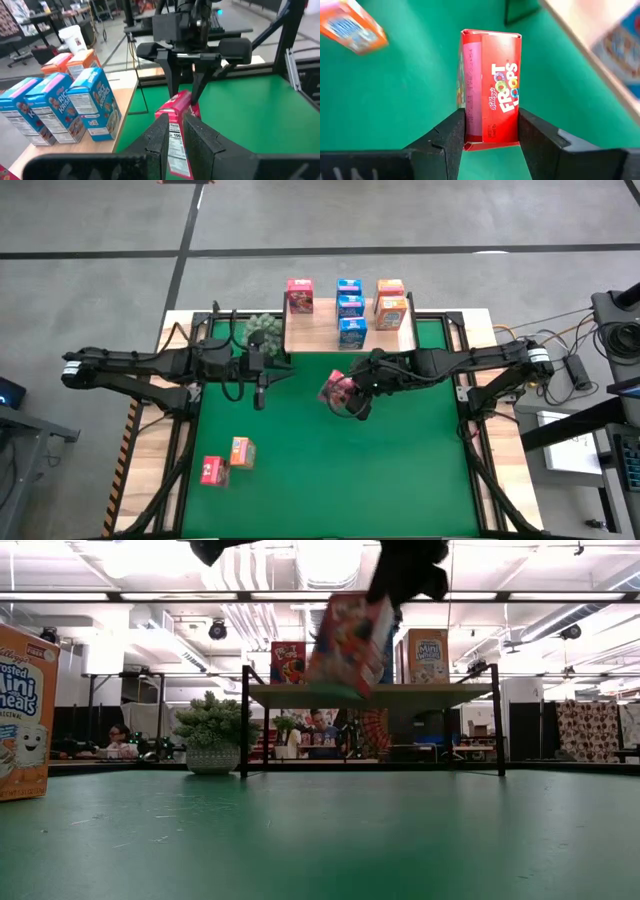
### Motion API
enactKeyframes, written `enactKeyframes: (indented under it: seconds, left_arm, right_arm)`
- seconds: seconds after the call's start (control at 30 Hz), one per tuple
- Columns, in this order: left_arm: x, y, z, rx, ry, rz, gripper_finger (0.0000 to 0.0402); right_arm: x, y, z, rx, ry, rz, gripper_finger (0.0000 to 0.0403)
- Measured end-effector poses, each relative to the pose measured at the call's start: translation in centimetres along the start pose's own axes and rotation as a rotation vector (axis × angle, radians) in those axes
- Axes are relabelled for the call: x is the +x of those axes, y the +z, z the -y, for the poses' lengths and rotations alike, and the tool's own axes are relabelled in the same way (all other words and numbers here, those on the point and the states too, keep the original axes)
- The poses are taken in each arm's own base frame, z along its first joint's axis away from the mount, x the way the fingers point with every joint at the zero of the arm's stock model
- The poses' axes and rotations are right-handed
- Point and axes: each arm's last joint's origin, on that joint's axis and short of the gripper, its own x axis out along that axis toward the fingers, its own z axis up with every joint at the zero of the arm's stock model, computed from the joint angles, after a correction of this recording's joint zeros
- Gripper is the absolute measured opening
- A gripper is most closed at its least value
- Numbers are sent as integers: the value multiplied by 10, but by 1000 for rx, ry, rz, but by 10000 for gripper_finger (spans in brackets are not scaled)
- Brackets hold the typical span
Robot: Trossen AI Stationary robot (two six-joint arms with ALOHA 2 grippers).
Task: Stack cereal on shelf
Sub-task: Put the top red cereal box on the shelf aligned with the other red cereal box
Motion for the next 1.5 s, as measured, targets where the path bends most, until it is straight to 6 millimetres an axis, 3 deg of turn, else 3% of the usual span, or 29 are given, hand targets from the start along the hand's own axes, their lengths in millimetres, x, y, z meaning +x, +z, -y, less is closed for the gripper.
enactKeyframes:
  seconds: [0.43, 0.8, 1.2, 1.5]
  left_arm:
    - [-47, -16, -4, -40, 26, 196, 39]
    - [-60, -20, -5, -52, 32, 250, 39]
    - [-60, -20, -5, -52, 33, 254, 39]
    - [-59, -20, -5, -51, 32, 251, 39]
  right_arm:
    - [-24, 37, -11, -110, 88, 232, 160]
    - [-26, 82, -9, -271, 39, 327, 160]
    - [-14, 134, 26, -433, -114, 260, 160]
    - [5, 147, 67, -546, -214, 142, 160]
